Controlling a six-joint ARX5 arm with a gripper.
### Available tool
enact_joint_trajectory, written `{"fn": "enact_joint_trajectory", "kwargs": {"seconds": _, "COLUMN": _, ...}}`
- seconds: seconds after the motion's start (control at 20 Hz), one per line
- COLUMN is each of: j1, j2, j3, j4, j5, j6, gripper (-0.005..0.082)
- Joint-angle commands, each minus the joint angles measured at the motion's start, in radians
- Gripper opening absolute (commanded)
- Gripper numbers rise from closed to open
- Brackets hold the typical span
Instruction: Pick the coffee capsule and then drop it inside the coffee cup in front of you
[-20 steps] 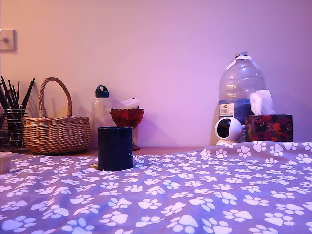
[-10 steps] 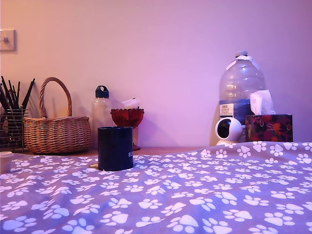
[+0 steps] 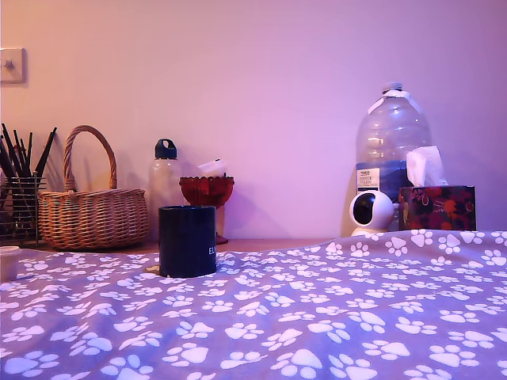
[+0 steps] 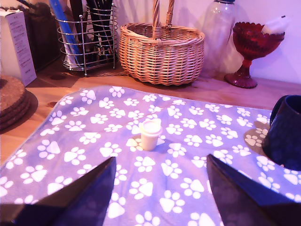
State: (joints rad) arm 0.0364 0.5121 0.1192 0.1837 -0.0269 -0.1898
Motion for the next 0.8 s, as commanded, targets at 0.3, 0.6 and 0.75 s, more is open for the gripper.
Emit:
{"fn": "enact_joint_trajectory", "kwargs": {"seconds": 0.3, "j1": -0.002, "j2": 0.018, "j3": -0.062, "j4": 0.065, "j5": -0.002, "j6": 0.034, "gripper": 0.0553}}
{"fn": "enact_joint_trajectory", "kwargs": {"seconds": 0.6, "j1": -0.002, "j2": 0.125, "j3": -0.097, "j4": 0.228, "j5": -0.018, "j6": 0.041, "gripper": 0.0553}}
{"fn": "enact_joint_trajectory", "kwargs": {"seconds": 0.75, "j1": -0.002, "j2": 0.222, "j3": -0.097, "j4": 0.318, "j5": -0.014, "j6": 0.042, "gripper": 0.0553}}
